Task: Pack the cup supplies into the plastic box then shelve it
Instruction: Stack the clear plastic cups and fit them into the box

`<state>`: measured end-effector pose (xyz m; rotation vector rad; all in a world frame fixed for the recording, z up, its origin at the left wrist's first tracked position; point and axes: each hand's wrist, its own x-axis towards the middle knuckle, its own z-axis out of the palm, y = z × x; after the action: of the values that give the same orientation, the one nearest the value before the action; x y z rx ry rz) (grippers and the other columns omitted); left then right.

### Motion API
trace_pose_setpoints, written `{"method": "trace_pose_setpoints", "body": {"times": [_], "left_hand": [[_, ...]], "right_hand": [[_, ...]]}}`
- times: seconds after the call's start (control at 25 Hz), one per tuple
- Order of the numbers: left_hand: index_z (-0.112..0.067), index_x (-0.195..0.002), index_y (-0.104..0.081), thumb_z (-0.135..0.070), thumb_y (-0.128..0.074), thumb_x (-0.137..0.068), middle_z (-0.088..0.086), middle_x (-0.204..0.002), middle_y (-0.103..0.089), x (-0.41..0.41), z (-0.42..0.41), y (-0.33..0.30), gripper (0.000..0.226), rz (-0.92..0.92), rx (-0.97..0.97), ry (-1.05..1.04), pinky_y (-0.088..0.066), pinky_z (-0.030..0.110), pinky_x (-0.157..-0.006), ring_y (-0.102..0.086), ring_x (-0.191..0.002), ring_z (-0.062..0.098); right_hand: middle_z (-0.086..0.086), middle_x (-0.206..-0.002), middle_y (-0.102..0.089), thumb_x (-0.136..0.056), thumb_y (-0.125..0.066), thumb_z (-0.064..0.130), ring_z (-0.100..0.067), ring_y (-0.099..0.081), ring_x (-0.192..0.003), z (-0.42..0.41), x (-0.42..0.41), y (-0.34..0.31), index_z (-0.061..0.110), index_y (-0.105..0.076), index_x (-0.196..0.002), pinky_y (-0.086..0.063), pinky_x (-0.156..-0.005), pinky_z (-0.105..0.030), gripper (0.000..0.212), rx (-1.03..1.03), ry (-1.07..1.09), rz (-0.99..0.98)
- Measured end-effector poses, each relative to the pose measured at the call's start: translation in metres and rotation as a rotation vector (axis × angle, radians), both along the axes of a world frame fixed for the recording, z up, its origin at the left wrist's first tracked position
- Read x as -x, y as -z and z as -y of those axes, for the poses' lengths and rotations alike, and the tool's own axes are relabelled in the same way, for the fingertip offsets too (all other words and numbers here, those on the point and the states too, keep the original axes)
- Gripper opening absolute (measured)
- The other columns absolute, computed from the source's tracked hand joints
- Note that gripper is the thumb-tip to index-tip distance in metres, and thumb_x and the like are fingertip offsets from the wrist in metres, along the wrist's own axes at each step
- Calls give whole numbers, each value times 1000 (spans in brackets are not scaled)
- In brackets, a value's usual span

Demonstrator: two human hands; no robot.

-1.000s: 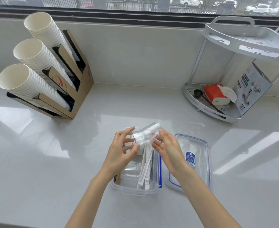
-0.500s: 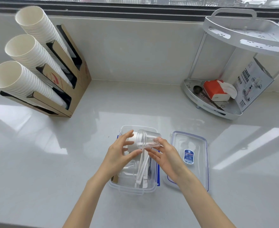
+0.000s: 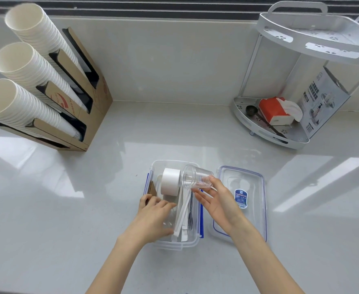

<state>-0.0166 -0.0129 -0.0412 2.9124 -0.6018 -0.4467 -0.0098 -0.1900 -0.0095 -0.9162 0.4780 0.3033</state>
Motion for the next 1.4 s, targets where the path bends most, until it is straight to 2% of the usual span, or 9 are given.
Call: {"method": "trace_pose_setpoints", "body": {"times": [0.12,0.24,0.4,0.52,0.72,0.96,1.16,1.28,1.4], "left_hand": [[-27,-134,-34,-43,-54,-79,-9,-136,-47,-3,1,-3,60,-5,73,-70,1,26,-99,-37,-126,14],[-27,-133,-36,-46,-59,-77,-10,-134,-50,-7,-1,-14,63,-10,221,-141,-16,27,-105,-43,-123,11],[-18,-124,-48,-25,-72,-72,-7,-118,-59,-13,-6,-39,58,74,716,-333,-40,19,-90,-54,-105,8],[-31,-110,-50,-22,-72,-70,-18,-105,-58,-14,-5,-53,47,99,1027,-417,-48,9,-84,-57,-95,-10],[-37,-99,-48,-34,-71,-61,-12,-110,-56,-12,9,-59,44,-14,1274,-434,-51,8,-83,-58,-97,-10],[-40,-100,-48,-33,-71,-63,-20,-108,-54,-9,19,-47,44,-52,1193,-395,-45,4,-82,-50,-100,-17],[-43,-99,-49,-32,-69,-68,-20,-106,-57,-11,16,-49,38,-98,1220,-426,-49,6,-74,-57,-92,-13],[-37,-102,-53,-23,-69,-76,-17,-99,-60,-15,7,-50,33,-45,1147,-453,-46,2,-69,-59,-84,-16],[-25,-111,-59,-24,-67,-77,-20,-97,-58,-17,-5,-48,35,22,975,-465,-45,0,-68,-61,-78,-4]], "right_hand": [[-11,-89,-62,-91,-47,24,-19,-64,-81,1,0,2,12,-58,-87,-57,-67,-19,17,-11,9,-5],[-9,-88,-62,-91,-47,24,-18,-64,-80,2,0,2,12,-59,-86,-57,-66,-18,17,-10,22,-17],[-8,-84,-64,-92,-46,23,-18,-65,-78,3,2,-1,14,-60,-80,-57,-65,-19,20,-13,58,-20],[-9,-84,-65,-92,-46,22,-18,-65,-77,1,3,-4,15,-59,-80,-57,-66,-20,19,-12,62,-29],[-10,-87,-66,-91,-46,24,-14,-70,-71,-7,5,-4,14,-60,-88,-57,-71,-21,17,-44,-7,-39],[-7,-75,-72,-91,-45,29,-13,-70,-68,-14,7,-9,12,-60,-91,-57,-67,-21,23,-130,-92,-36],[-5,-84,-75,-93,-38,34,-14,-71,-80,-14,8,-9,14,-62,-102,-54,-72,-23,32,-78,-279,-31],[-6,-98,-71,-95,-34,33,-14,-68,-88,-17,7,-7,15,-60,-106,-52,-78,-23,33,224,-434,2],[-2,-120,-60,-90,-50,31,-12,-59,-104,-19,3,-4,21,-50,-122,-49,-88,-25,34,646,-415,183]]}}
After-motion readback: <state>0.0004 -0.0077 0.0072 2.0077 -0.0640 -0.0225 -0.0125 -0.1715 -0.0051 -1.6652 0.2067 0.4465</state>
